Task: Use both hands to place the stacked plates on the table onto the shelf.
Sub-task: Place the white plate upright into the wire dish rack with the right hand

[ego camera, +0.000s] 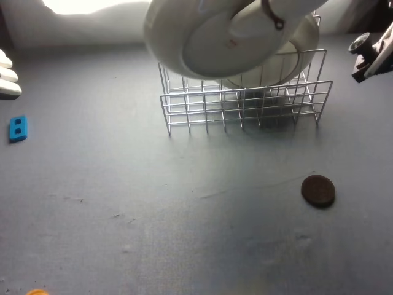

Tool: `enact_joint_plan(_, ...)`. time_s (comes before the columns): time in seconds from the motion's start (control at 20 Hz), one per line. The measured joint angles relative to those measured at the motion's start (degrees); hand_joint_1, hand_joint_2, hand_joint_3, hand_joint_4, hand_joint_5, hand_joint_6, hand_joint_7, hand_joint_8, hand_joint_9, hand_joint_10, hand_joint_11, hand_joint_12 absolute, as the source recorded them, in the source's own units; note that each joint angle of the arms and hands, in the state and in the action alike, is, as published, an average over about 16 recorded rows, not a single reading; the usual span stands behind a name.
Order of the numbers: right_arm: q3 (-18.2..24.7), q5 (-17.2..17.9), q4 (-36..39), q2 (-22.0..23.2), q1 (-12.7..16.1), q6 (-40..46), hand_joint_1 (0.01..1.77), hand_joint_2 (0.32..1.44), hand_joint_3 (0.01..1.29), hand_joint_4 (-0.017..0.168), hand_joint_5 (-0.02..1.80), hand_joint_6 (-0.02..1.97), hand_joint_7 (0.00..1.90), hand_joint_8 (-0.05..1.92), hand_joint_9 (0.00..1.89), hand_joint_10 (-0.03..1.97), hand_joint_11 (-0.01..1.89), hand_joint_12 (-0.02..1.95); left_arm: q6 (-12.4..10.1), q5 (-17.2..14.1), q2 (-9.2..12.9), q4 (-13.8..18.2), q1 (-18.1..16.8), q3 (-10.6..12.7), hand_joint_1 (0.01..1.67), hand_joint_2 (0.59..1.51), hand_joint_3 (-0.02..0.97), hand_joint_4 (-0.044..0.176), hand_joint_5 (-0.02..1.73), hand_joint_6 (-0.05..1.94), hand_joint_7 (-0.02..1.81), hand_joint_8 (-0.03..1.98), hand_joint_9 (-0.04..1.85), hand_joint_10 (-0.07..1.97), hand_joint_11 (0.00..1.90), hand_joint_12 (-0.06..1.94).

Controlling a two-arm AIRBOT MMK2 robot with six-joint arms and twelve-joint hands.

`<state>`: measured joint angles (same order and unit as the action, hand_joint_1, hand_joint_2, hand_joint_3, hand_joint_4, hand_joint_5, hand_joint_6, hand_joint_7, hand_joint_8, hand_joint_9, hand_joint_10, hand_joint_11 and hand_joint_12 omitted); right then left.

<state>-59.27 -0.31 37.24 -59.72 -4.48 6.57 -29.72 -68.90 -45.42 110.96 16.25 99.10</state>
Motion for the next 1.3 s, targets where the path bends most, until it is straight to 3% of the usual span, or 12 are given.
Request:
enact_joint_plan(0.3, -3.29, -1.16, -0.52, -1.36, -0.97, 0.87, 1.22, 0.99, 0.01, 0.025, 0.99, 0.91, 1.08, 0.83, 1.31, 0.05, 0.83, 1.14, 0.00, 0.00, 0.00, 0.18, 0.00, -0.19, 0.02, 1.126, 0.011, 0.005, 0.05, 0.01, 0.05, 0.01, 0.02, -0.05, 0.02, 0.02)
enact_joint_plan(1.3, -13.82, 1.12, -0.66, -9.36, -8.13, -0.40, 1.22, 0.99, 0.01, 0.024, 0.97, 0.91, 1.05, 0.86, 1.29, 0.04, 0.81, 1.16, 0.00, 0.01, 0.01, 0.33, 0.00, -0.58, 0.02, 1.127, 0.012, 0.005, 0.09, 0.01, 0.07, 0.01, 0.05, -0.05, 0.02, 0.03)
